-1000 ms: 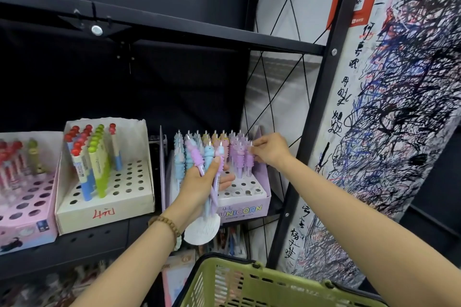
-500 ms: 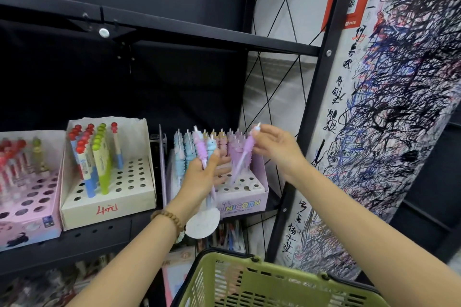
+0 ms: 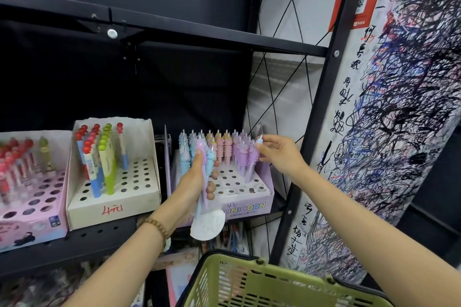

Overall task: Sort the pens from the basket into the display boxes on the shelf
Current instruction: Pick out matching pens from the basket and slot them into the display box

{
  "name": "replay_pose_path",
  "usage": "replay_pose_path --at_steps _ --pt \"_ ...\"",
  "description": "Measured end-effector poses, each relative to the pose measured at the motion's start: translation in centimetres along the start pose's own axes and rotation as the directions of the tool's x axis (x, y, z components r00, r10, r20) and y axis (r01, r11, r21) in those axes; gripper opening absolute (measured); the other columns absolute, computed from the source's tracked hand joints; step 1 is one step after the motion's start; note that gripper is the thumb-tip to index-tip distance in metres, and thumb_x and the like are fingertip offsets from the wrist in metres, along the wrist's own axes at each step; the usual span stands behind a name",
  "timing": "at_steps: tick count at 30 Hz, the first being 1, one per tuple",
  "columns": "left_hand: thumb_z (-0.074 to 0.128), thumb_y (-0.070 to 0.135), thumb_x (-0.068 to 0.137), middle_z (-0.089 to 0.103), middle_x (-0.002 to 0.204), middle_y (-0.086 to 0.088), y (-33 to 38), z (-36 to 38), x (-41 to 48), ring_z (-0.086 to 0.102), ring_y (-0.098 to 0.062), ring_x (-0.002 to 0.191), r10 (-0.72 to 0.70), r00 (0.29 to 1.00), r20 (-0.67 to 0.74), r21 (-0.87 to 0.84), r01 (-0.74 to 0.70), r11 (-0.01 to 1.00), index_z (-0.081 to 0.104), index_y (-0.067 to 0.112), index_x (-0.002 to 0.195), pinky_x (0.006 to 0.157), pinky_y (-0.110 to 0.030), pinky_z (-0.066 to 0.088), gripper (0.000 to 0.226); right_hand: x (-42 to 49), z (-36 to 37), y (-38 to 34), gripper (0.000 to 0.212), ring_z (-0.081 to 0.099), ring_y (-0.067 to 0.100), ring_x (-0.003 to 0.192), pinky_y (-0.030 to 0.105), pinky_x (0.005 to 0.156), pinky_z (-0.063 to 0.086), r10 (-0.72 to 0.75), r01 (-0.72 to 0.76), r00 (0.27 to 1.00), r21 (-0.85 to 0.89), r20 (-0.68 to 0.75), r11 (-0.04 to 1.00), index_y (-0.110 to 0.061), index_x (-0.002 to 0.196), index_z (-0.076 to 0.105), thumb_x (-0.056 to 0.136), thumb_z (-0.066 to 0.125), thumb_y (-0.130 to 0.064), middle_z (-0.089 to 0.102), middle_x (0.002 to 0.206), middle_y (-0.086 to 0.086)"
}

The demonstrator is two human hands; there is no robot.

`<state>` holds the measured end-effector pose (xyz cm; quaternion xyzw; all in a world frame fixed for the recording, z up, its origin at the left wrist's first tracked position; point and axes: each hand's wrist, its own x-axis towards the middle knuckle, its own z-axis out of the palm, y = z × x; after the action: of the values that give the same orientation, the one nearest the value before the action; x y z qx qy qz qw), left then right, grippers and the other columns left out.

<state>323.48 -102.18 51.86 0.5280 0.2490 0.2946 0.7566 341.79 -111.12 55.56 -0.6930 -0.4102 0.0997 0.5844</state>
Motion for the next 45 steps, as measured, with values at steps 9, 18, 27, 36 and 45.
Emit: replay_pose_path --at_steps 9,18,27,36,45 --pt "0.056 0.041 0.089 0.057 0.092 0.0 -1.0 0.1 0.4 0.046 -0.002 0.047 0.132 0.991 0.018 0.102 -0.133 0.986 0.055 0.011 0.104 0.045 -0.016 0.042 0.034 0.6 2.3 0.9 0.022 0.064 0.028 0.076 0.052 0.083 0.053 0.128 -0.11 0.99 -0.245 0.056 0.963 -0.013 0.074 0.055 0.077 0.077 -0.011 0.066 0.083 0.02" --pt "0.068 0.036 0.084 0.059 0.079 0.013 -1.0 2.5 0.1 0.055 0.006 0.047 0.282 0.959 0.029 0.302 -0.277 0.912 0.056 0.028 0.103 0.044 -0.01 0.042 0.024 -2.9 1.2 -3.2 0.019 0.06 0.01 0.07 0.018 0.065 0.053 -0.006 0.009 0.99 -0.016 0.139 1.0 -0.019 0.089 0.07 0.089 0.061 -0.036 0.067 0.08 -0.002" --pt "0.035 0.025 0.102 0.062 0.102 -0.007 -0.5 3.3 0.0 0.066 -0.015 0.074 0.172 0.982 0.075 0.239 -0.185 0.953 0.049 0.011 0.1 0.06 -0.022 0.057 0.02 -2.9 -2.2 -4.0 0.02 0.068 0.011 0.073 0.018 0.07 0.057 0.005 -0.001 1.0 0.186 -0.021 0.983 0.004 0.096 0.066 0.094 0.057 -0.013 0.068 0.083 0.012" --pt "0.045 0.031 0.098 0.062 0.108 -0.008 -0.3 1.2 0.1 0.069 -0.013 0.087 0.238 0.971 0.017 0.184 -0.236 0.954 0.057 0.018 0.101 0.069 -0.019 0.056 0.018 -0.8 -1.5 -1.5 0.012 0.066 0.031 0.079 0.049 0.086 0.053 -0.12 0.097 0.988 -0.205 -0.102 0.974 -0.003 0.083 0.061 0.091 0.06 -0.012 0.066 0.079 0.014" --pt "0.045 0.03 0.098 0.061 0.1 -0.005 0.3 0.5 -0.4 0.07 -0.013 0.088 0.311 0.95 -0.022 0.133 -0.306 0.943 0.057 0.012 0.107 0.074 -0.02 0.057 0.024 0.1 -0.6 0.1 0.018 0.06 0.004 0.051 0.012 0.055 0.052 0.067 -0.035 0.993 -0.305 0.095 0.952 0.006 0.092 0.067 0.086 0.067 -0.011 0.067 0.075 0.014"
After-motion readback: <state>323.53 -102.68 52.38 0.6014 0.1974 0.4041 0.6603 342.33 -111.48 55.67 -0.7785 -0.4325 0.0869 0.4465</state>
